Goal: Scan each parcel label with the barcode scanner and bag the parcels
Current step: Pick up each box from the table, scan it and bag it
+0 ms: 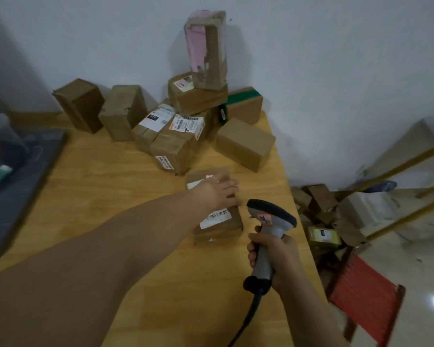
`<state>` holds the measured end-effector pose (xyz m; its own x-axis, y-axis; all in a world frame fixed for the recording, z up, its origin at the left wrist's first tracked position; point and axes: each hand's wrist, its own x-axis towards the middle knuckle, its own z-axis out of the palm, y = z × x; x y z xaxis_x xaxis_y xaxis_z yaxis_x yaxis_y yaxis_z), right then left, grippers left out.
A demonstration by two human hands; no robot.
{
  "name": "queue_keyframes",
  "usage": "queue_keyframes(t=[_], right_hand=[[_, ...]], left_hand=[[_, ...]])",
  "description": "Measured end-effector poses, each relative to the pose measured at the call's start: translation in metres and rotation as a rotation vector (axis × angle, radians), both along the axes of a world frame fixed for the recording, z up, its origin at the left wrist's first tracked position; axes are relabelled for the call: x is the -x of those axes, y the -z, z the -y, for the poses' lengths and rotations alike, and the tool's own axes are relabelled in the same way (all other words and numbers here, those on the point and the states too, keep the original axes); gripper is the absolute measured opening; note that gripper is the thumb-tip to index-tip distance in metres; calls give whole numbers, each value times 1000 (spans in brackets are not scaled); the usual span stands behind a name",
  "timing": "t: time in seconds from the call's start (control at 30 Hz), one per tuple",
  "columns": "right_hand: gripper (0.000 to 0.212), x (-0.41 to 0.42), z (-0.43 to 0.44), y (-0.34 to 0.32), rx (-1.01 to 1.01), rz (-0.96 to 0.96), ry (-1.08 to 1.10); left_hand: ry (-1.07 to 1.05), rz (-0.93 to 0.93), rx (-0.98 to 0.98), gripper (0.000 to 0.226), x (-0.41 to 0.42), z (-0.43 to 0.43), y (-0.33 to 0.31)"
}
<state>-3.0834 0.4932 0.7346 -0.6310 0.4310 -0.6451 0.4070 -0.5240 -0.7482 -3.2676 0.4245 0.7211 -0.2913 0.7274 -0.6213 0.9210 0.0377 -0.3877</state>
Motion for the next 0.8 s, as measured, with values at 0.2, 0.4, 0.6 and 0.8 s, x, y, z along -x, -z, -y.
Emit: queue_keyframes(t=[0.2, 0.4, 0.6, 0.8], right_hand=[[9, 3, 6, 9, 25, -8, -45], [26, 16, 40, 33, 103, 91, -126], [46, 14, 91, 28, 266, 0, -168], [42, 30, 126, 4, 173, -73, -264]], left_hand=[[-857, 279, -82, 126, 20, 93, -12], [-1451, 708, -333, 85, -14, 167, 17], [-1802, 1035, -837, 45, -64, 190, 23], [-1908, 1245, -1169, 94, -56, 258, -2]])
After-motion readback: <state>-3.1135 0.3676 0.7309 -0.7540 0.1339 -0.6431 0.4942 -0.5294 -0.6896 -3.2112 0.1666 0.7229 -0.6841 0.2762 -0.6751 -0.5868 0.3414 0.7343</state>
